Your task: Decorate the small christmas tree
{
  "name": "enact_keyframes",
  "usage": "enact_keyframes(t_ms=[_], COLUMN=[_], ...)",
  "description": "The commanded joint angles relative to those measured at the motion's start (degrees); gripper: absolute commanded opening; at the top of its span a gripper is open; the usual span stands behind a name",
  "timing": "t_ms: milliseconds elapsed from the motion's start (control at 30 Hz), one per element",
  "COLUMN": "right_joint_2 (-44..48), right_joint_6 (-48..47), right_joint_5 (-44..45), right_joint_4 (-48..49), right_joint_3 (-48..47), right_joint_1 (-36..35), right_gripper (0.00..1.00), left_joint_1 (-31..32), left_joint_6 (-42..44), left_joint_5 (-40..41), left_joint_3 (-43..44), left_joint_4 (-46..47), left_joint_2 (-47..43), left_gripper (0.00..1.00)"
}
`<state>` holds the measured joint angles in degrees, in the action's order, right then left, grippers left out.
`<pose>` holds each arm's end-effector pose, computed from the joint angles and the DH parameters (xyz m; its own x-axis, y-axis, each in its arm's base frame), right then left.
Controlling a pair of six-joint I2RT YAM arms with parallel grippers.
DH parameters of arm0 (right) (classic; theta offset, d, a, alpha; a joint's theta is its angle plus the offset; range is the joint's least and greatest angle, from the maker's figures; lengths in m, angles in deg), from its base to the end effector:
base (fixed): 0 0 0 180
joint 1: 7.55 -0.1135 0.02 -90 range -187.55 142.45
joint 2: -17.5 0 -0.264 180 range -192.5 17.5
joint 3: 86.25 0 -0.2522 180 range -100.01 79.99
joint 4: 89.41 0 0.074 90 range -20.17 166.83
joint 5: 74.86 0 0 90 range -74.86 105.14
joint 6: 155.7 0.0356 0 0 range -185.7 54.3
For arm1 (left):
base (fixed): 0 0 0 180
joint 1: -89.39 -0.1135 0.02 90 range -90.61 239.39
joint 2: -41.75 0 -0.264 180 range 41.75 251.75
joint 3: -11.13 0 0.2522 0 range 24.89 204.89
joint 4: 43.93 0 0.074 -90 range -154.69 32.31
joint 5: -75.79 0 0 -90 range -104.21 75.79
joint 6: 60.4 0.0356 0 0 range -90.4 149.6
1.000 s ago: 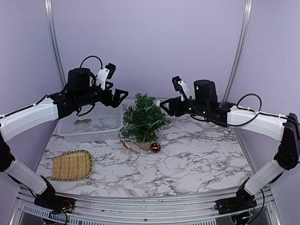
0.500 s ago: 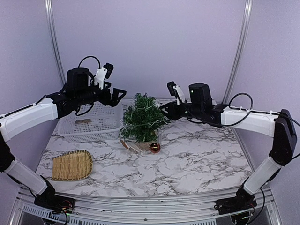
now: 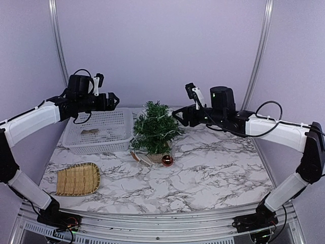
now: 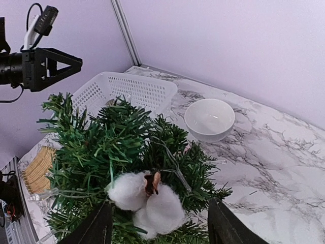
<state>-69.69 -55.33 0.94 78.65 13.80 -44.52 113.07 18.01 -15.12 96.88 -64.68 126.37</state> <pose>0.2822 0.2233 0.3097 -0.3965 -0.0800 -0.9146 -0.7083 0.6604 0.2493 0.3209 -0.1413 0.3445 -0.3847 -0.0507 -0.9217 0.3450 0.9182 -0.1945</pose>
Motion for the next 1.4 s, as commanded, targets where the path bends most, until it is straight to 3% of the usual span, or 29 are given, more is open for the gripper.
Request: enact_keyframes(t_ms=[0,200,367,633,1067,1200,1367], right_joint_2=[3.7,5.1,6.3,7.1,6.5,6.0,5.6], right_joint_6=[-0.7,-1.0,-0.9,-0.8,-1.0,-1.2,-1.4], right_joint_5=[2.5,3.7,4.7,5.0,5.8,5.6,5.5], right_joint_4=[-1.4,-3.7,-4.4,-5.7,-7.0,-7.5,-7.4], right_joint_3=[-1.8,-1.8,-2.4,-3.2,-4.5,-5.1,-5.2], right_joint_1=[0.5,1.0,1.1,1.2,1.5,1.6,1.6], right_gripper=[0.64,0.74,0.77,0.81,0.82,0.82,0.82], left_joint_1=[-4.5,-12.4,-17.4,-19.3,-20.1,-20.5,-20.4], left_joint_6=[-7.3,-13.6,-13.6,-5.8,8.0,8.5,6.6], left_joint_5=[4.1,8.8,3.6,6.3,4.2,1.5,-7.5], left_joint_3=[1.9,3.4,3.9,9.3,18.7,19.0,17.1], left_joint_4=[-7.7,-16.6,-19.4,-19.7,-19.9,-20.4,-20.5], left_joint_2=[1.7,6.0,11.8,22.0,36.0,37.7,36.5], left_gripper=[0.99,0.99,0.99,0.99,0.99,0.98,0.92])
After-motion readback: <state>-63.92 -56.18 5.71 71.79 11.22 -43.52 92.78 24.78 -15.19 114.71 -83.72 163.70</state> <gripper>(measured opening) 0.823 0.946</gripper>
